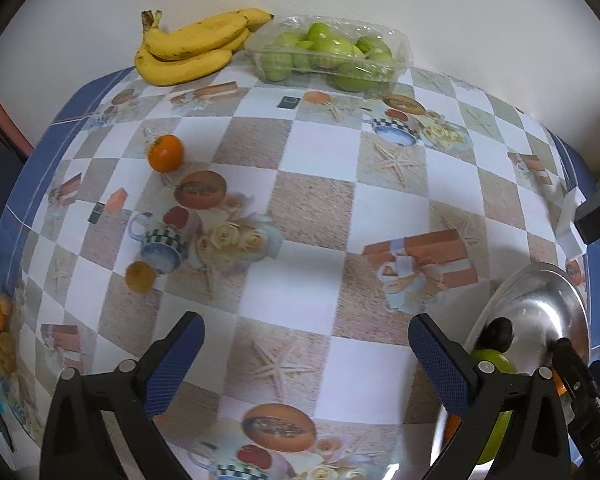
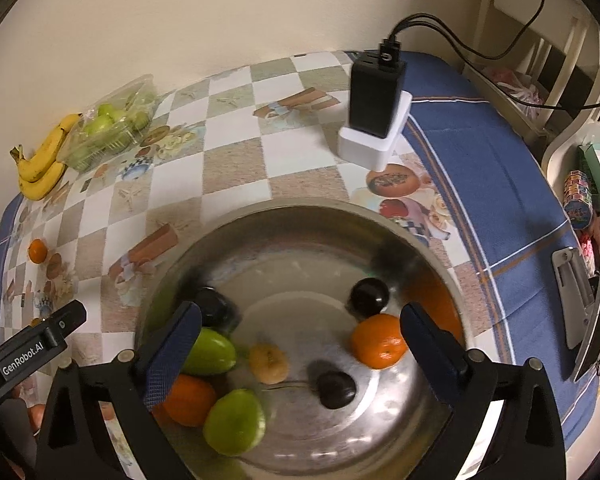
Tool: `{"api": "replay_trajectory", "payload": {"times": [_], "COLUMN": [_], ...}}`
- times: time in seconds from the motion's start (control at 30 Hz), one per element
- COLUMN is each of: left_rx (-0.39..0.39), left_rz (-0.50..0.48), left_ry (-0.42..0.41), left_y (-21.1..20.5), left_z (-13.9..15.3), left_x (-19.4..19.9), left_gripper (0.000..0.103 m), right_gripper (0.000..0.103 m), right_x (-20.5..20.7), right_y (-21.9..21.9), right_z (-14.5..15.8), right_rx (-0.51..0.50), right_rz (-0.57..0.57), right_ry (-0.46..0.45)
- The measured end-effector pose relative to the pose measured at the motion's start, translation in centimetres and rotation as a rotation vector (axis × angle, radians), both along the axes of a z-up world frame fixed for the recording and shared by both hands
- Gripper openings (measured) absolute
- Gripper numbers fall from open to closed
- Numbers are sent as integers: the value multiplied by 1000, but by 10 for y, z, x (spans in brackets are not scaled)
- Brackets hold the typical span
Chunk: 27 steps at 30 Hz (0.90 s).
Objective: Organize fruits
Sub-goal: 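Move both open tools across the table toward the loose orange and brown fruit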
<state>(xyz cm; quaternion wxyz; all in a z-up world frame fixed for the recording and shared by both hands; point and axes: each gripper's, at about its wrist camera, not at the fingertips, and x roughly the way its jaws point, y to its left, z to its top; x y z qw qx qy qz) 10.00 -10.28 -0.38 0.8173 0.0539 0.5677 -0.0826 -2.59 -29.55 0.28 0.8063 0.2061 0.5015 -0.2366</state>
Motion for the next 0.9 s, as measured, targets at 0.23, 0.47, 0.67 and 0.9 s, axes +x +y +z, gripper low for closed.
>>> {"api": "replay_trajectory", "payload": {"times": [0.23,0.47,0.67,0.9], "left_rx": [19,42,31,12], "left_rz": [20,56,117,183], "left_ry": [-24,-44,-46,-36], "left_y": [31,71,113,157], "left_z": [5,10,11,9], "left_x": [9,21,33,45], "left_gripper": [103,103,103,103], "right_gripper": [100,100,100,100], "right_x": [18,39,57,76], "right_y": [27,62,95,131], "right_z": [6,9,10,8], "right_rx": [5,1,-1,-2], "right_rz": [35,86,144,212], "right_ry": [-9,-14,-16,-16]}}
